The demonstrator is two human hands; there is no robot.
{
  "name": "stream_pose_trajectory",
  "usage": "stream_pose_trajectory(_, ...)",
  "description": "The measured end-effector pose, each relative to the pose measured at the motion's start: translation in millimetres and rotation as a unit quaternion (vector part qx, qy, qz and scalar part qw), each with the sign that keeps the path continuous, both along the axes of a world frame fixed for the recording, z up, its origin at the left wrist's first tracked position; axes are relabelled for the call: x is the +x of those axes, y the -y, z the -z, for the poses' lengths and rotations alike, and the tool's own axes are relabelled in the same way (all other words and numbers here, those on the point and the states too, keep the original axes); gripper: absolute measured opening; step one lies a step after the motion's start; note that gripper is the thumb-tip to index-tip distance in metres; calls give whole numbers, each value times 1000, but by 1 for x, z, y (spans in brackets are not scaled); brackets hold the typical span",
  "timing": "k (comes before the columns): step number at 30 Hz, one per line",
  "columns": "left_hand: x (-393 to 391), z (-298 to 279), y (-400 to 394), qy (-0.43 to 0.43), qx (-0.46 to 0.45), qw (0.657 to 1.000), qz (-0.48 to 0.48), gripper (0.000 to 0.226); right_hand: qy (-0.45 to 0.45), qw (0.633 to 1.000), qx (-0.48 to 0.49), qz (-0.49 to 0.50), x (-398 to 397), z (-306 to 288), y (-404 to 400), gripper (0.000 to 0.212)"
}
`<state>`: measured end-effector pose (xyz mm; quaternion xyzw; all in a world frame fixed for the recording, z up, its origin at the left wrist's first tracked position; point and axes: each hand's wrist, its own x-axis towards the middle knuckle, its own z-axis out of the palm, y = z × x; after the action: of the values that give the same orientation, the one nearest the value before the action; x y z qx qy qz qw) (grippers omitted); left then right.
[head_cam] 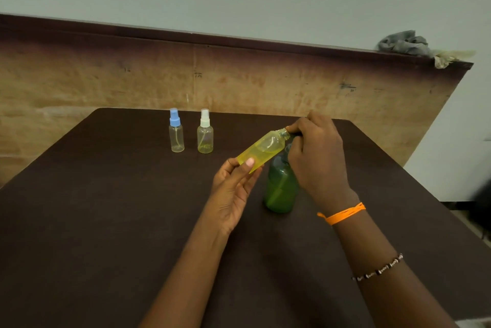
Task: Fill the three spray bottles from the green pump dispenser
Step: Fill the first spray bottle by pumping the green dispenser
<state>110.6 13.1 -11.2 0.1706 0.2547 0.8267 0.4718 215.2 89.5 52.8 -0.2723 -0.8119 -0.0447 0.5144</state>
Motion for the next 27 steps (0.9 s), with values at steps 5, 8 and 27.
stream_pose_trajectory(5,-1,3,-1,5,1,1000,0,22,-41,998,37,26,-4,25,-3,28)
stream_pose_trajectory(8,0,3,0,4,0,1000,-1,20,-21,999,34,12,-3,19,-7,27)
stream_pose_trajectory(27,-1,2,0,8,12,1000,7,21,11,998,-46,-48,11,-7,-10,35)
